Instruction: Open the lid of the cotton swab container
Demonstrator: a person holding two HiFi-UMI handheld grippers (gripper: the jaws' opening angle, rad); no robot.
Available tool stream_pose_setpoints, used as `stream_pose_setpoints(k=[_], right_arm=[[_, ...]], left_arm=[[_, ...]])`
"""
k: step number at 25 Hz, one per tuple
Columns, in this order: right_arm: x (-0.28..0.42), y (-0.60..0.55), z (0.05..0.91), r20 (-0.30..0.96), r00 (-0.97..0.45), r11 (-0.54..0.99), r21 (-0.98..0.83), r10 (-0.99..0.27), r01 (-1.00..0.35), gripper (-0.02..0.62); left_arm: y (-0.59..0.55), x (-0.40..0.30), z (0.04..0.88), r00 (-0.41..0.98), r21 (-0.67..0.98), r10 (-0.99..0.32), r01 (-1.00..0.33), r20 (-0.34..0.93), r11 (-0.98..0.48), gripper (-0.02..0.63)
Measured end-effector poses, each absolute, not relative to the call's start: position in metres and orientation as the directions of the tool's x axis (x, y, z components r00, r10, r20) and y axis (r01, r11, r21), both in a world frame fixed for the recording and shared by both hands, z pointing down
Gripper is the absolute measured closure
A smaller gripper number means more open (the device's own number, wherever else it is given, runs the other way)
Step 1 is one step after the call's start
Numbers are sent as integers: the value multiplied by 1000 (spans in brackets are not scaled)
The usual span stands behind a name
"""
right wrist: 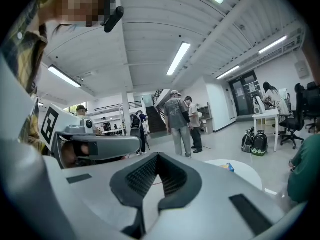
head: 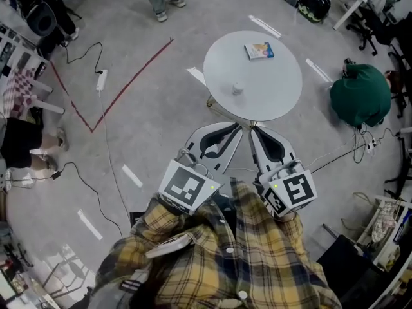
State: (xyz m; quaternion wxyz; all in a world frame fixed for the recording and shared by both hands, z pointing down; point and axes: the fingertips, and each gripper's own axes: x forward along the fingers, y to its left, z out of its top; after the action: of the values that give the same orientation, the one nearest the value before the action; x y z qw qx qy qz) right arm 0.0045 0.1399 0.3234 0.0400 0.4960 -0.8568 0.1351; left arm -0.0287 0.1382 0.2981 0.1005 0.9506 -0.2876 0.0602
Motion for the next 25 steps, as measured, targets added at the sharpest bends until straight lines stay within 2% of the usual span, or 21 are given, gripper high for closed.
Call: stream_pose_setpoints(k=[12, 25], right_arm=[[17, 26, 327, 234, -407, 366, -201, -883, -909, 578], [40, 19, 341, 264, -416, 368, -214, -870, -905, 578]], left_arm=[[19, -21, 304, 873, 174, -454, -482, 181, -858, 569], [0, -10, 319, 842, 188, -496, -534, 213, -824, 569]])
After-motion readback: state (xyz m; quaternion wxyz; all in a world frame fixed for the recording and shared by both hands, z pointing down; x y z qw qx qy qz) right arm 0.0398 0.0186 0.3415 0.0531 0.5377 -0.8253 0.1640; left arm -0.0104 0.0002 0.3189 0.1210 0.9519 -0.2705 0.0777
